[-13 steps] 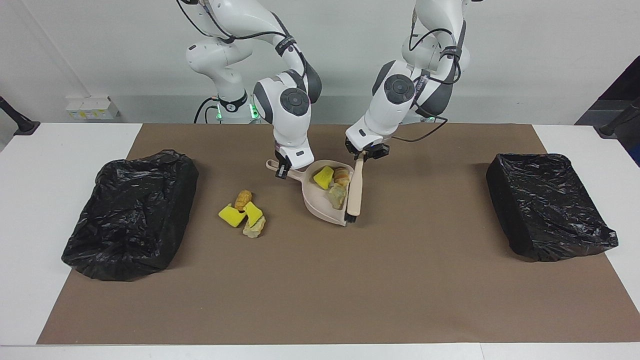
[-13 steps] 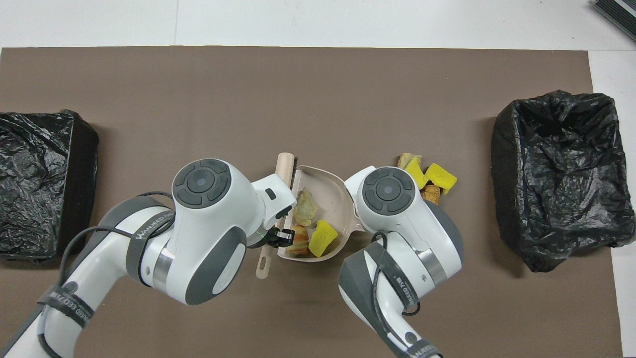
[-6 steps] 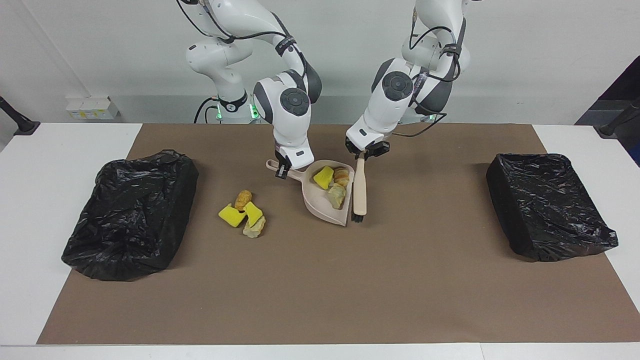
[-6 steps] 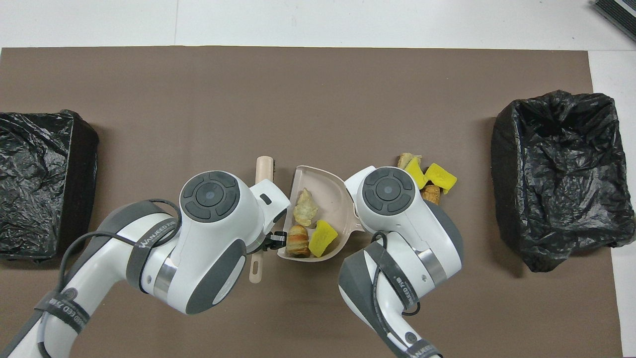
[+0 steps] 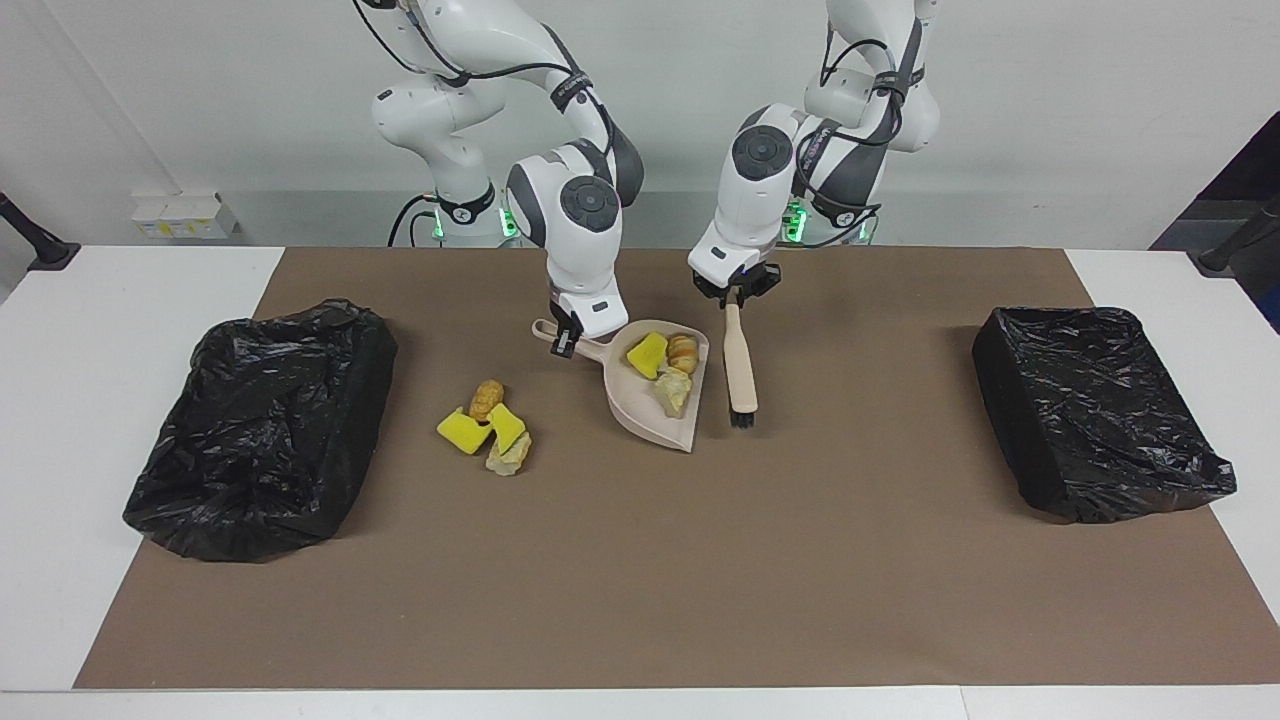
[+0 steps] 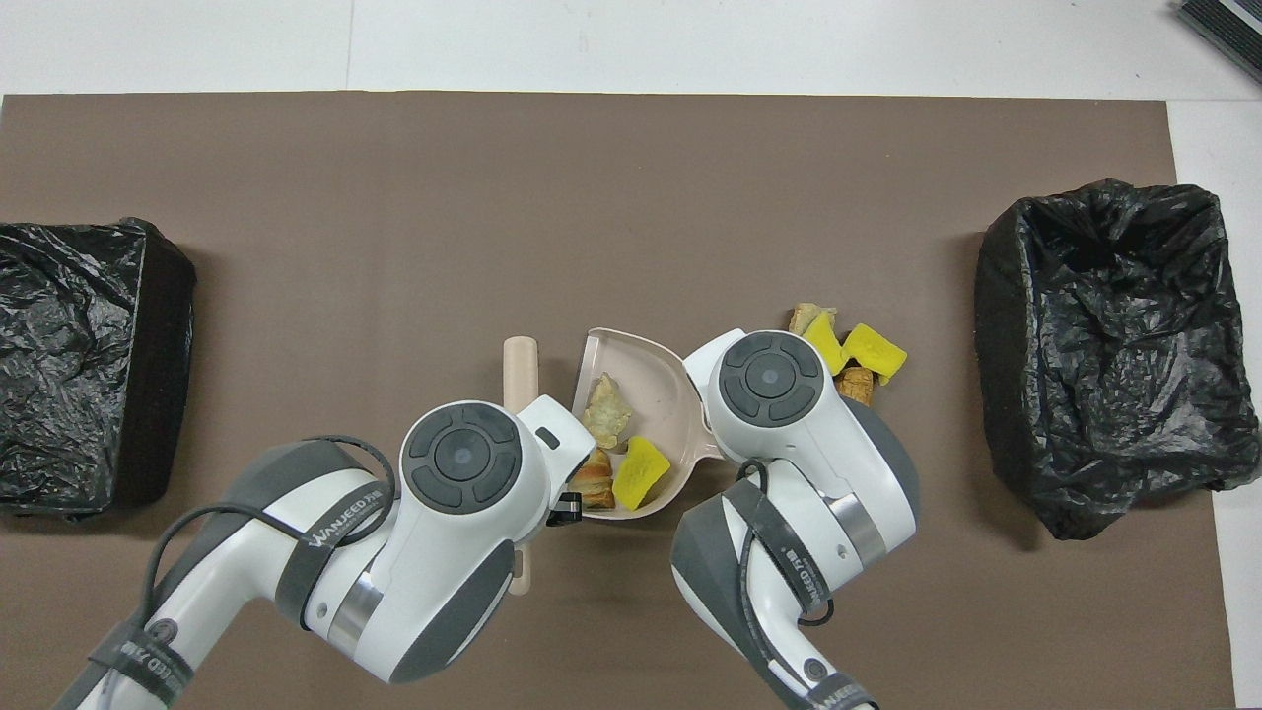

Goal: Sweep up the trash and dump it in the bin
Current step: 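Carry the loaded dustpan to the nearby bin with the right gripper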

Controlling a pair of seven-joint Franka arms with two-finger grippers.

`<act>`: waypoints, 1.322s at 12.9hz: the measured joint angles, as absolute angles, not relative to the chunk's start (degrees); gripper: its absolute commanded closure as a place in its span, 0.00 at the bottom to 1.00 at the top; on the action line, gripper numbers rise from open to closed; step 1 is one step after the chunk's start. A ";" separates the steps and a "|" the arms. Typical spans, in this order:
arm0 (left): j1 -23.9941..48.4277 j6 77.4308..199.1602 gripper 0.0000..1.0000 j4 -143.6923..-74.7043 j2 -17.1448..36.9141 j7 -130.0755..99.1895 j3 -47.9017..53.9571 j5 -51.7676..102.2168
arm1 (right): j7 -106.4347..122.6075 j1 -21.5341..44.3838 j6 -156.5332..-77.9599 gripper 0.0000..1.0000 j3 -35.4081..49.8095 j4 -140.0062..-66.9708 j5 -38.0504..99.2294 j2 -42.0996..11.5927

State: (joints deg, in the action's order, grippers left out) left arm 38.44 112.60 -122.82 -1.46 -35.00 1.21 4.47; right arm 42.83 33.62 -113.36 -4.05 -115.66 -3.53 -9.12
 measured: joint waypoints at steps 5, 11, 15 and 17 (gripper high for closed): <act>40.87 114.84 1.00 -126.89 -3.87 -38.21 1.50 4.40 | 42.83 33.60 -113.36 1.00 -4.06 -115.64 -3.53 -9.12; 47.85 117.97 1.00 -132.59 -7.76 -47.78 1.68 4.40 | 42.97 31.49 -113.28 1.00 -4.17 -115.41 -3.53 -7.73; 48.45 118.27 1.00 -133.46 -8.42 -48.86 1.43 4.40 | 44.62 27.76 -110.71 1.00 -4.24 -115.26 -3.53 -4.63; 48.67 118.31 1.00 -133.48 -8.46 -48.91 1.57 4.41 | 45.41 26.13 -108.57 1.00 -4.23 -114.78 -3.53 -3.00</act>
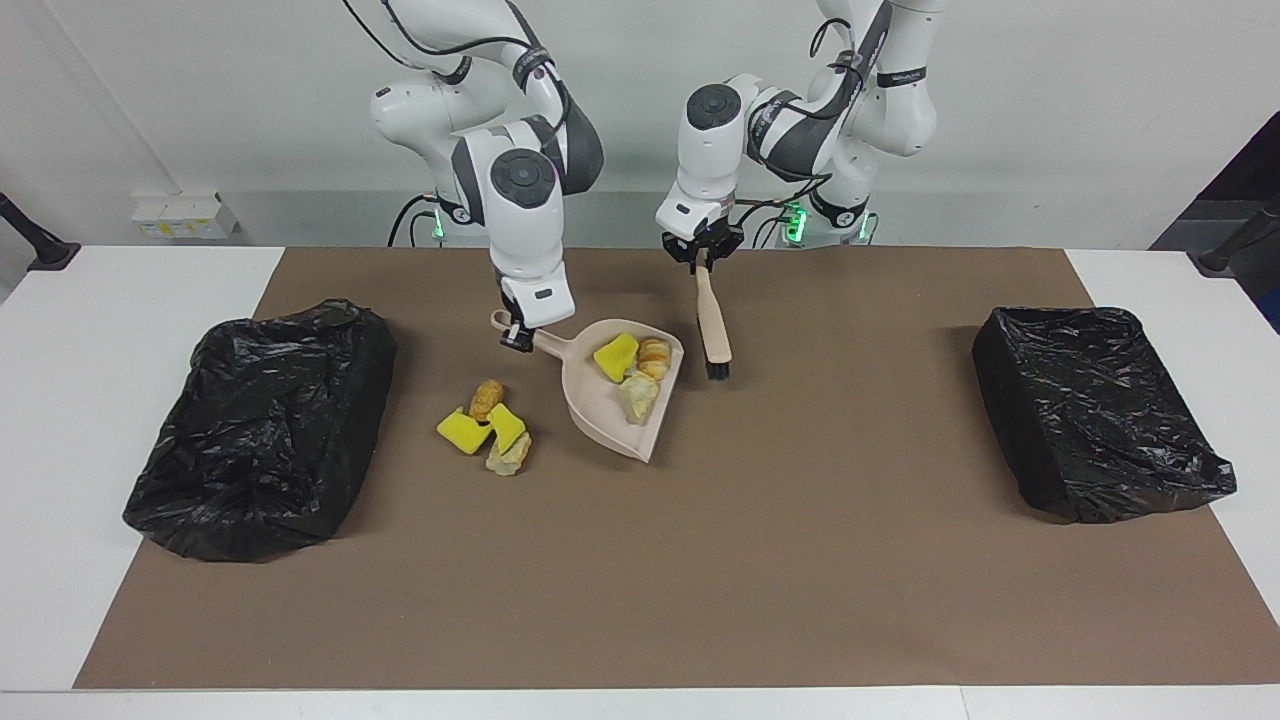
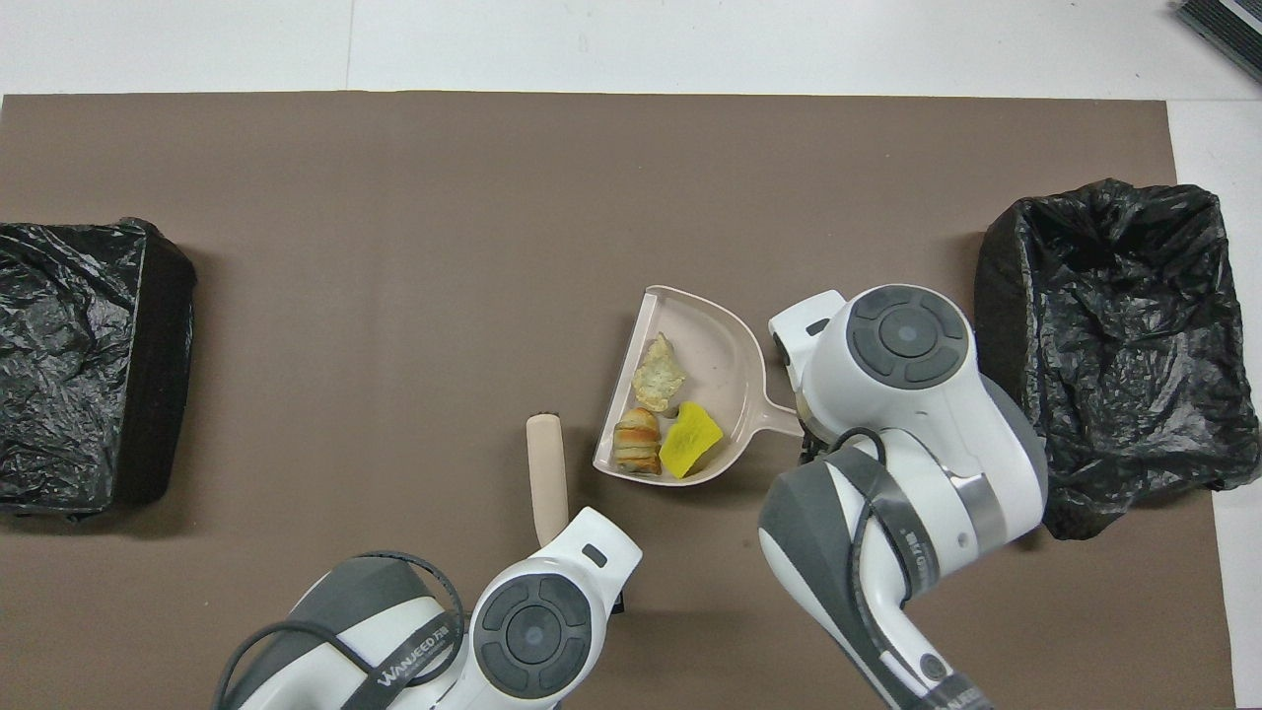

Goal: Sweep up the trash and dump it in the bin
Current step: 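Carry the loaded dustpan to the nearby bin with the right gripper, then tip the dustpan over the bin with the right gripper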

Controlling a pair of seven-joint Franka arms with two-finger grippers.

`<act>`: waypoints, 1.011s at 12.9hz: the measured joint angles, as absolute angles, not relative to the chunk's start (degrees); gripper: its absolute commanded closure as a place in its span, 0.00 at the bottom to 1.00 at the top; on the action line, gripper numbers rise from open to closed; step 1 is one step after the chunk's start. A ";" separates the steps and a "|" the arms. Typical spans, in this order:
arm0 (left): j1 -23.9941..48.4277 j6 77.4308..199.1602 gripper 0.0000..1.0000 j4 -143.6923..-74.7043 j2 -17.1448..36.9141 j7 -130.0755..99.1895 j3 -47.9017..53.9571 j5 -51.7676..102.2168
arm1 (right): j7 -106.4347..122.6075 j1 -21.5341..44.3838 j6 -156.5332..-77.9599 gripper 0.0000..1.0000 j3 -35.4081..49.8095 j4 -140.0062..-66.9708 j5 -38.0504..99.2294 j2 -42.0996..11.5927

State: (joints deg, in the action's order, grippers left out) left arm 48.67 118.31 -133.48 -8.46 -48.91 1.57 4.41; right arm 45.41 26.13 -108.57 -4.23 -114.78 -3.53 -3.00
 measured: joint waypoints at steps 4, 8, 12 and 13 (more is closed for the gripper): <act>56.13 121.99 1.00 -136.72 -8.43 -56.69 1.85 4.45 | 50.50 18.27 -102.54 1.00 -4.50 -111.69 -3.53 1.00; 60.82 124.44 1.00 -138.28 -8.52 -58.57 2.12 7.82 | 60.28 5.66 -98.25 1.00 -5.02 -107.11 -3.53 2.11; 61.28 124.67 1.00 -138.60 -8.52 -56.56 2.08 12.02 | 70.54 -7.24 -94.72 1.00 -5.27 -99.47 -5.43 -1.05; 61.28 124.82 1.00 -138.72 -8.51 -56.51 2.07 12.22 | 73.78 -10.00 -94.68 1.00 -5.33 -97.10 -8.07 -2.52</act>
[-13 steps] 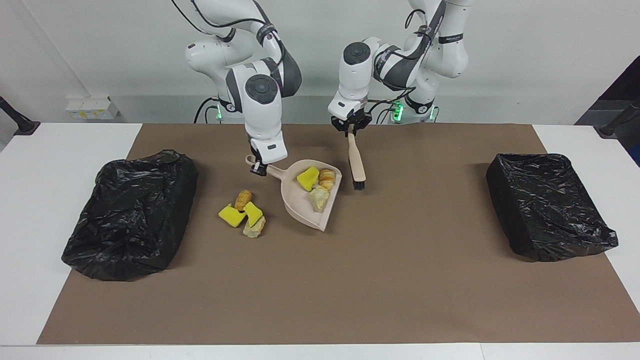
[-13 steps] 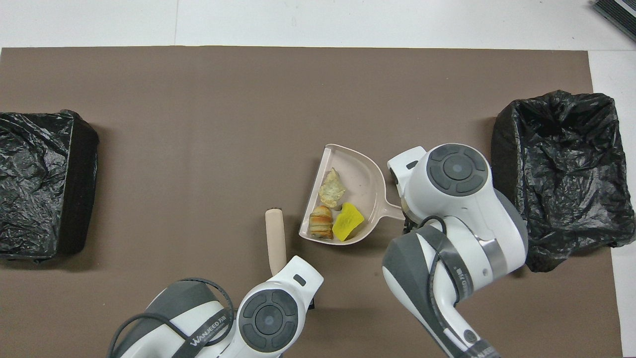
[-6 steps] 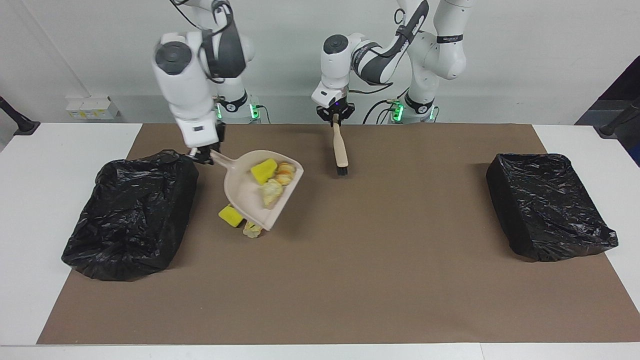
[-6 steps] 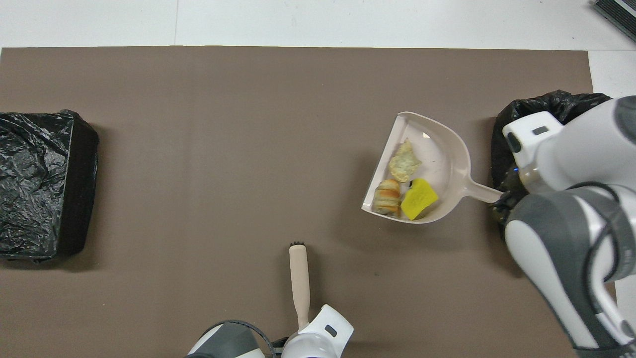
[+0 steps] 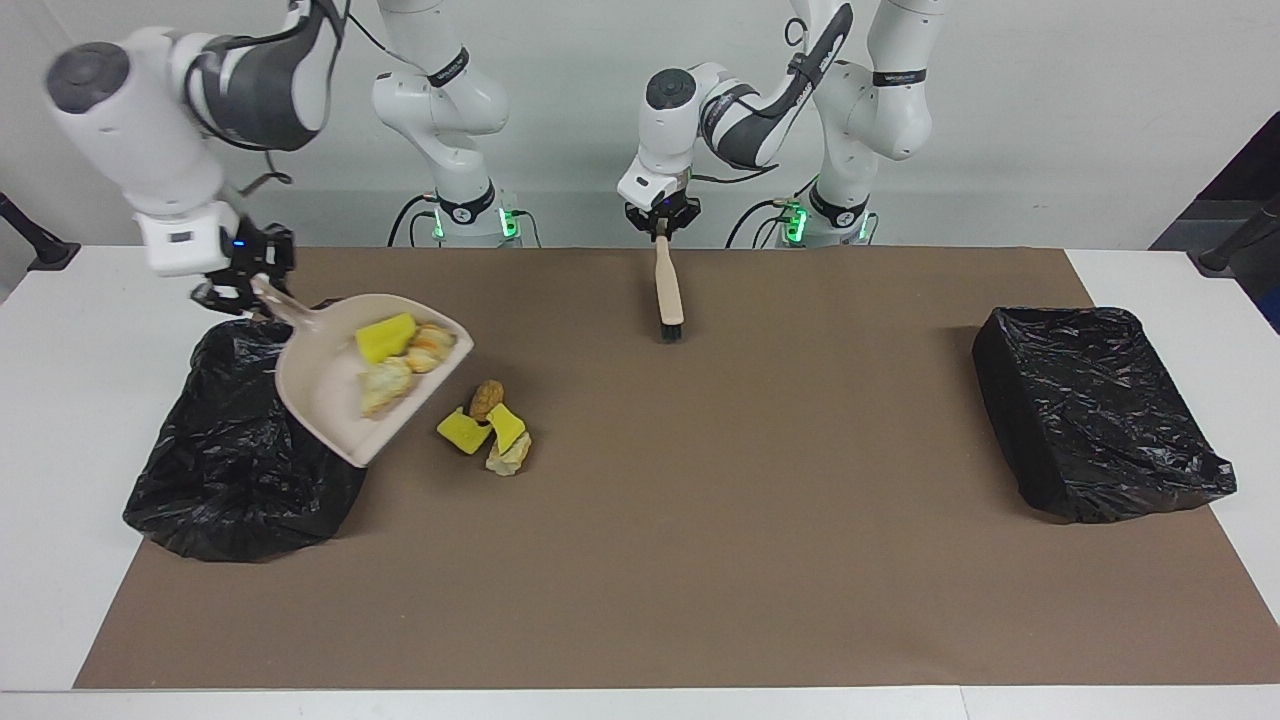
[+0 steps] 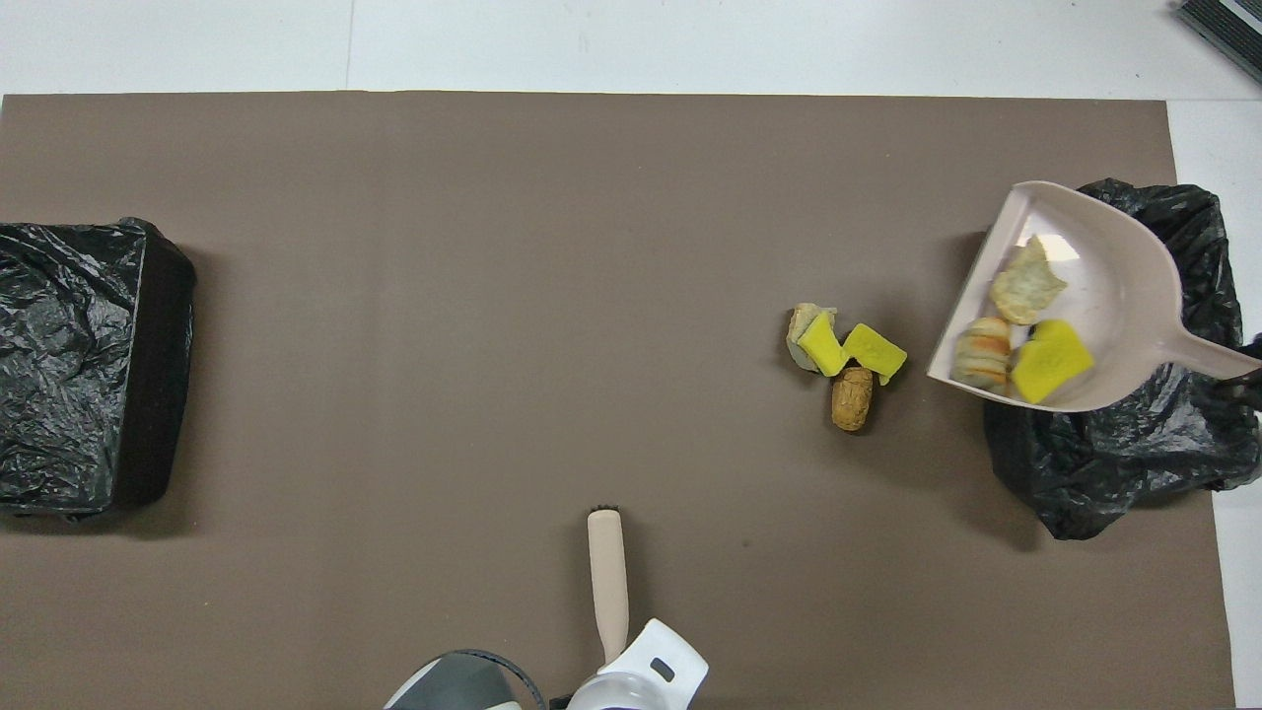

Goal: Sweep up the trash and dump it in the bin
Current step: 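Tip the dustpan over the bin with the right gripper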

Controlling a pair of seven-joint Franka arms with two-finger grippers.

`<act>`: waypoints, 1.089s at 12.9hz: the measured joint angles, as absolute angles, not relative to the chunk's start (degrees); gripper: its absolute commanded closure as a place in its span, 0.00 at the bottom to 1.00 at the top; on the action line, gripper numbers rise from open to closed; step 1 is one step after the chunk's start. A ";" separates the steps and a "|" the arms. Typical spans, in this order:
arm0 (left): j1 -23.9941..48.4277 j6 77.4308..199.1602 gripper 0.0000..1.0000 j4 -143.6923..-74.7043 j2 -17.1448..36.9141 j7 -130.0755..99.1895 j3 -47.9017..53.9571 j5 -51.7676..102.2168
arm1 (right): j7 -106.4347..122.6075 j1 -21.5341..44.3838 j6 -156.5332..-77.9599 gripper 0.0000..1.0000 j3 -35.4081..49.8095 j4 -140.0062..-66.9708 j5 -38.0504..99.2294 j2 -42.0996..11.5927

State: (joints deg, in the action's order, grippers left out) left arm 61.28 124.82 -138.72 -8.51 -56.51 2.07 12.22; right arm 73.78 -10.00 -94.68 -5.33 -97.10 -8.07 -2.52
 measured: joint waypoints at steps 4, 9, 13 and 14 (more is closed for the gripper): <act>61.28 126.21 0.91 -139.60 -8.05 -56.40 2.07 12.37 | 79.62 -14.93 -101.57 1.00 -5.37 -90.22 -20.02 -8.89; 61.24 126.79 0.00 -139.65 -6.90 -54.77 1.73 12.38 | 86.90 -11.11 -105.11 1.00 -3.88 -90.87 -43.17 -12.85; 57.39 127.47 0.00 -136.78 -6.99 -47.71 0.58 12.38 | 99.67 -8.85 -109.00 1.00 -3.75 -91.94 -53.84 -12.57; 55.29 127.52 0.00 -135.31 -7.01 -46.25 0.41 12.37 | 100.72 -8.38 -109.00 1.00 -3.74 -91.95 -56.11 -12.40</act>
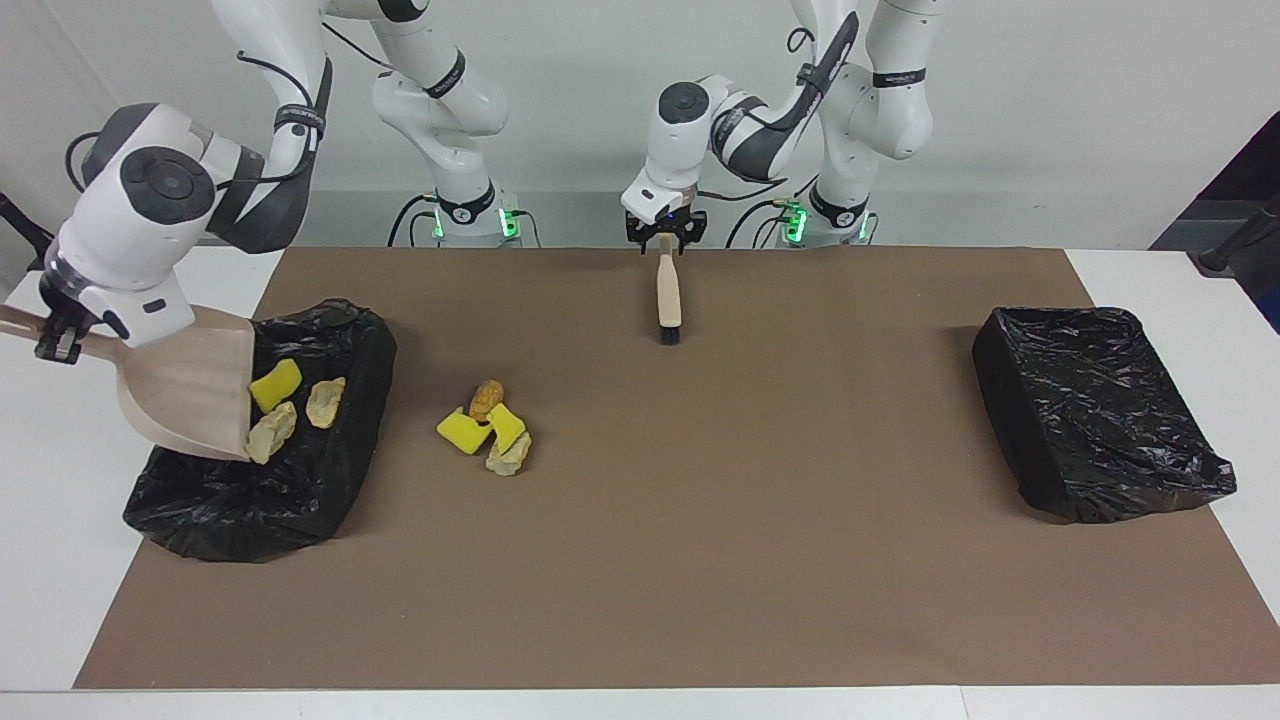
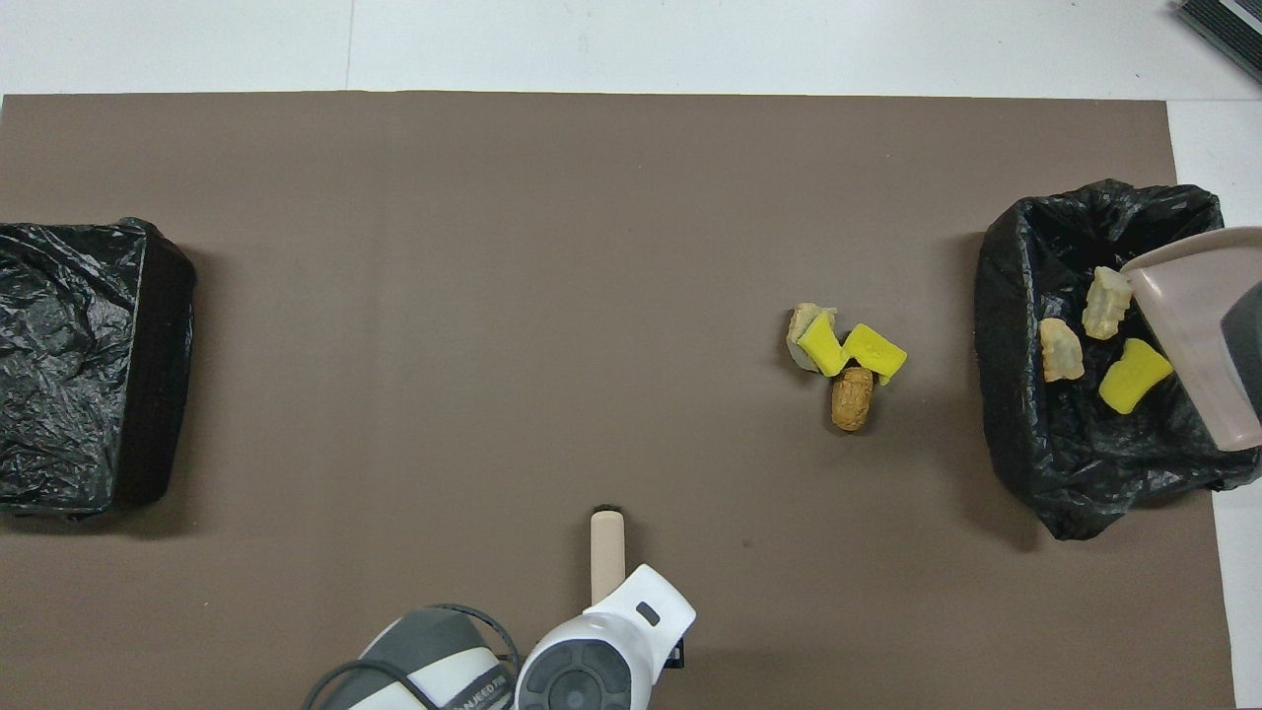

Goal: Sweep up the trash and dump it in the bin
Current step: 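Tip the dustpan over the bin with the right gripper, then return the dustpan to the table center with the right gripper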

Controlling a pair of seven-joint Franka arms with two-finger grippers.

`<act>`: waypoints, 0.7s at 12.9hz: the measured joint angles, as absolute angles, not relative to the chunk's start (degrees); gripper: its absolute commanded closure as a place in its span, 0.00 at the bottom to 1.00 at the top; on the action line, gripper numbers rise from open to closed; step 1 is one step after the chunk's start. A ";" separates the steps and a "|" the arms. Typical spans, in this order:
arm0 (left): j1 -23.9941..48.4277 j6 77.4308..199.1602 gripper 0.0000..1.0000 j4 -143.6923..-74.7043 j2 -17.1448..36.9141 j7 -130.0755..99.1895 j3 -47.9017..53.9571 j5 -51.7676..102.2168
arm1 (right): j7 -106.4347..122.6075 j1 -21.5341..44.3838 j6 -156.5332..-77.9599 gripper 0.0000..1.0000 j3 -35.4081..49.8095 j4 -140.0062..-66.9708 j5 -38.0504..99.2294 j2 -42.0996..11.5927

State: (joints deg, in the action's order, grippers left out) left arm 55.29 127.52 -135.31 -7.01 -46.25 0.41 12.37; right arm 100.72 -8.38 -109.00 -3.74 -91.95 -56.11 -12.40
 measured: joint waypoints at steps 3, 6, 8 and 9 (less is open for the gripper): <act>48.54 127.12 0.00 -129.68 -7.04 -39.16 0.12 10.98 | 100.27 -7.29 -107.60 1.00 -3.75 -91.76 -57.75 -9.35; 41.63 121.19 0.00 -123.39 -7.12 -28.51 -0.12 5.92 | 94.76 -6.87 -103.37 1.00 -3.71 -91.76 -50.83 -4.47; 35.61 115.54 0.00 -118.08 -7.25 -18.30 -0.29 5.25 | 88.77 -5.15 -100.79 1.00 -3.41 -91.88 -44.84 -3.83; 31.93 113.22 0.00 -115.39 -7.36 -12.66 -0.33 5.19 | 84.81 -3.93 -100.23 1.00 -3.00 -92.08 -41.75 -3.94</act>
